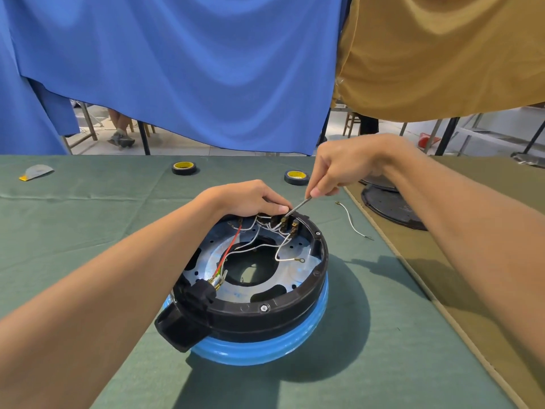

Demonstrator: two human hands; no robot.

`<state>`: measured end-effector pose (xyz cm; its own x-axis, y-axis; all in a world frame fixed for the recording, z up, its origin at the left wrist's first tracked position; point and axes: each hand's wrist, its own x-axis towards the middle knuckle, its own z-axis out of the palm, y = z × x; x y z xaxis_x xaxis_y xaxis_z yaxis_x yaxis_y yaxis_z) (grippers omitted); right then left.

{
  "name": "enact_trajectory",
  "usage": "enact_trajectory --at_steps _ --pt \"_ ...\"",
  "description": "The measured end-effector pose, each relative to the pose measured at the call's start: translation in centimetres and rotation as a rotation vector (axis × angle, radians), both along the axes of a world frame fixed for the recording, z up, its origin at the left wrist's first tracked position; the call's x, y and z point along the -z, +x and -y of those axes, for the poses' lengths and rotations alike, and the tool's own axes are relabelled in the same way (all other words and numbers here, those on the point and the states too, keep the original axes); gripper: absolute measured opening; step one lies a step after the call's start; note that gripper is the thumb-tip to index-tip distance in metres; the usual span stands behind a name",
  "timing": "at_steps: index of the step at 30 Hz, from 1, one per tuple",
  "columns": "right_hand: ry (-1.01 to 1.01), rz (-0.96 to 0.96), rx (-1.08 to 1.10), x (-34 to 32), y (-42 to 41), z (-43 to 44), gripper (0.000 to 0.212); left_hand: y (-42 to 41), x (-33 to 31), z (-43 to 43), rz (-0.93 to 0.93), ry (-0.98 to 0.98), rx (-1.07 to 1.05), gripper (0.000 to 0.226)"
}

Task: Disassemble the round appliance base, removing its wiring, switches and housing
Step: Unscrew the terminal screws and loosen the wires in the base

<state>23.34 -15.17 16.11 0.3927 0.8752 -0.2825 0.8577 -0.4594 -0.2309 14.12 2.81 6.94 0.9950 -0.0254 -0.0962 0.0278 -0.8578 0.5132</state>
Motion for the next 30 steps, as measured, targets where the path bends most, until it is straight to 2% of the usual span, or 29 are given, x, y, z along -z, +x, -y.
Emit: enact_trajectory --at_steps 3,5,8,11,13,17,20,23,28,30 --pt "0.032 -0.234 0.109 0.8 1.5 0.6 0.015 0.0 0.1 -0.1 0.000 -0.011 0.003 0.028" --pt "0.062 -0.183 0.060 1.1 1.4 0.7 0.015 0.1 0.2 -0.2 0.001 -0.026 -0.005 0.028" --pt "0.105 0.013 -0.057 1.4 1.0 0.7 0.015 0.2 0.3 -0.2 0.003 -0.041 -0.015 0.029" --pt "0.118 0.030 -0.089 1.5 1.1 0.7 0.015 0.2 0.3 -0.2 0.012 -0.038 -0.015 0.029" --pt "0.105 -0.091 -0.034 1.4 1.7 0.8 0.015 0.1 0.2 -0.1 0.008 -0.037 -0.009 0.029" --pt "0.025 -0.488 0.163 2.4 3.7 1.2 0.016 -0.1 0.2 0.0 0.008 -0.037 0.003 0.028" --pt "0.030 -0.572 0.190 3.4 4.3 1.4 0.020 -0.2 0.2 0.0 0.008 -0.058 0.010 0.028" --pt "0.100 -0.523 0.153 3.6 3.8 1.8 0.018 -0.3 0.2 0.1 0.007 -0.049 0.010 0.028" --pt "0.333 -0.169 0.058 4.5 1.1 4.2 0.016 -0.3 0.5 0.0 0.039 -0.065 0.009 0.027" --pt "0.499 -0.185 0.127 6.0 0.0 5.4 0.016 -0.3 0.7 0.0 0.060 -0.084 0.005 0.027"
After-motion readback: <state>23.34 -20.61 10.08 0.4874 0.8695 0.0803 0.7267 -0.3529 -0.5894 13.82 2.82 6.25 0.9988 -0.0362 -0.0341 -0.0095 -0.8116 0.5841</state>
